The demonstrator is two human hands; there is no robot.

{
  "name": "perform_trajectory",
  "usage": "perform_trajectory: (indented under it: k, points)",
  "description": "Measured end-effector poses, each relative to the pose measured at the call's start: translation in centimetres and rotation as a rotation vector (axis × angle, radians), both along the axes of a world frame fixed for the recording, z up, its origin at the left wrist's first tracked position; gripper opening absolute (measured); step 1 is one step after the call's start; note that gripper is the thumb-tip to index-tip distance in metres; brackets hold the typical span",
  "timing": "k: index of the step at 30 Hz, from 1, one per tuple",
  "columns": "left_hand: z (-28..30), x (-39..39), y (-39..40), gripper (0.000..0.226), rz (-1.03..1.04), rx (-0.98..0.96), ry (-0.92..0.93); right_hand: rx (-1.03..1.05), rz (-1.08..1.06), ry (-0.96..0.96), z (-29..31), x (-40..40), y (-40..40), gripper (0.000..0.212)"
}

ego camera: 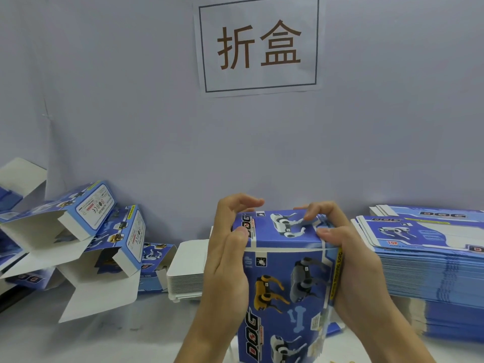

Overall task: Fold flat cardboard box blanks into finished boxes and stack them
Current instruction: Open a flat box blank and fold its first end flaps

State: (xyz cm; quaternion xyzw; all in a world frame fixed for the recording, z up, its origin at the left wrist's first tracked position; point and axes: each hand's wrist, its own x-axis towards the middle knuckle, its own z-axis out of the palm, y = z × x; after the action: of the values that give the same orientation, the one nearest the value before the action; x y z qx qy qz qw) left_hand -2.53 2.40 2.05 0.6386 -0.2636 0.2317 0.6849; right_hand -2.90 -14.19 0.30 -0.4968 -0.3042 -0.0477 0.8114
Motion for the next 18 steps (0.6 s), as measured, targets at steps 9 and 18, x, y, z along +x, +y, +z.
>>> perform_trajectory:
  k: [9,18]
  points:
    - [-1.0,-0.5,0.8,0.016,-0.033,0.05,-0.155,-0.135,-0.178,-0.13,-0.2,0.2,-1.2,0.044]
    - [-1.4,-0.7,-0.5,0.027,-0.025,0.022,-0.226,-0.042,-0.226,-0.083,0.0,0.0,-0.8,0.044]
